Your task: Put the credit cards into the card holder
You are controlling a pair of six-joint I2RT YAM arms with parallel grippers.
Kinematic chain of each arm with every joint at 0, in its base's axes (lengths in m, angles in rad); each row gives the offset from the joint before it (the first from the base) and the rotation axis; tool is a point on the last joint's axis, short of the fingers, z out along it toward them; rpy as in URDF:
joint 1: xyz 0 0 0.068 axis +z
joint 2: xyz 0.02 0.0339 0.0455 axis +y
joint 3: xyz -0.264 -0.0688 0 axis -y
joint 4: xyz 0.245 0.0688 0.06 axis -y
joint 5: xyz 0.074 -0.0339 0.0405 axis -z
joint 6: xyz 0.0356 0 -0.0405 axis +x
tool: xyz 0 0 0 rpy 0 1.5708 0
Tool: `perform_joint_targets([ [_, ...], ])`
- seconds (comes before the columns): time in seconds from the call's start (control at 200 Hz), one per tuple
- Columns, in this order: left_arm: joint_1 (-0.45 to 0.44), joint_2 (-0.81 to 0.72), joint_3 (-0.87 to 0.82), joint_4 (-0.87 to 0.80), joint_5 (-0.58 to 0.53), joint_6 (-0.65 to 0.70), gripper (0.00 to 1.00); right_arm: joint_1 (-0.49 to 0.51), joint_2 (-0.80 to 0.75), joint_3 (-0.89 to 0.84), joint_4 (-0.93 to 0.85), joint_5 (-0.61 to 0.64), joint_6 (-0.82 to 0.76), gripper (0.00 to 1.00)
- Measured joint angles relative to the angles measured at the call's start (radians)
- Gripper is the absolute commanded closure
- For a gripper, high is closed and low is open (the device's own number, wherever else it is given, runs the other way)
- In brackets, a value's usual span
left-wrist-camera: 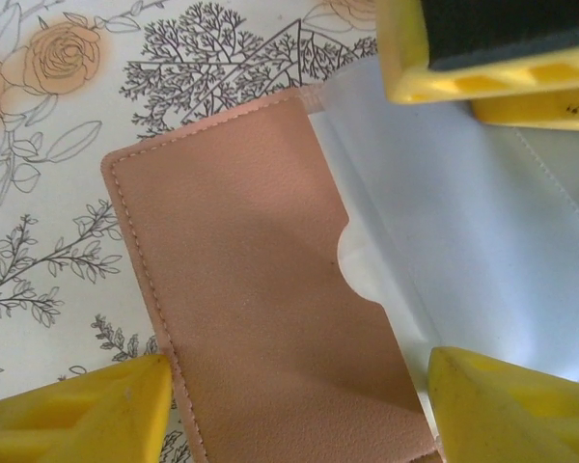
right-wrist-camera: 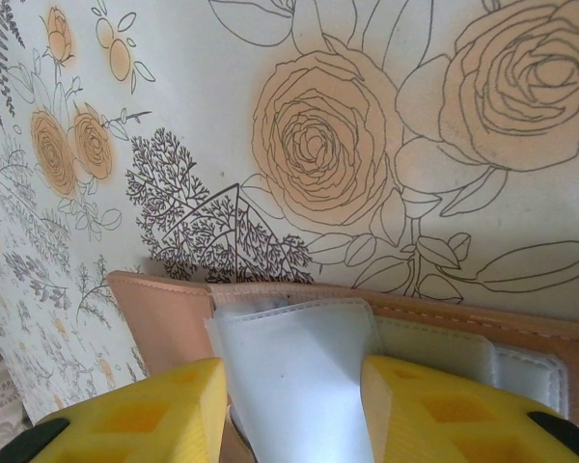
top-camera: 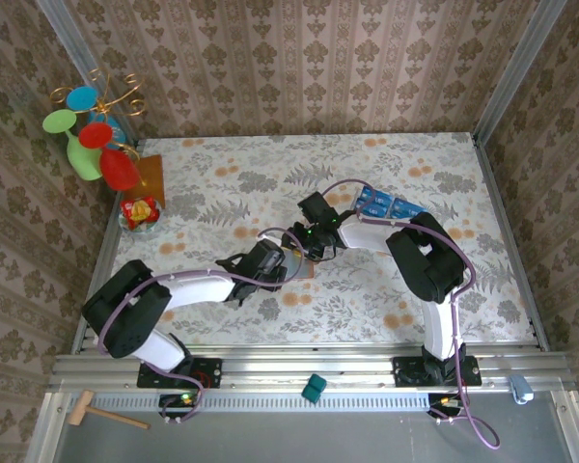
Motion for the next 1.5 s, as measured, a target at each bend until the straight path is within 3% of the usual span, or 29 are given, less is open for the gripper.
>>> perform_joint_targets([
  [0.31,-0.008,0.009,-0.017,0.034,-0.016,-0.001,0.31,0.0,-0.036,0.0,-0.058,-0.008,-0.055,0.47],
  [0.57,-0.008,0.016,-0.019,0.052,-0.019,-0.011,0.31,-0.003,-0.107,0.001,-0.116,0.012,-0.103,0.46],
  [1.065,-0.008,0.011,-0.019,0.059,-0.016,-0.012,0.3,-0.004,-0.082,-0.002,-0.081,-0.016,-0.082,0.46],
  [1.5,0.029,-0.334,-0.039,-0.051,-0.017,-0.069,0.25,0.07,-0.006,0.122,-0.06,-0.057,-0.048,0.44],
])
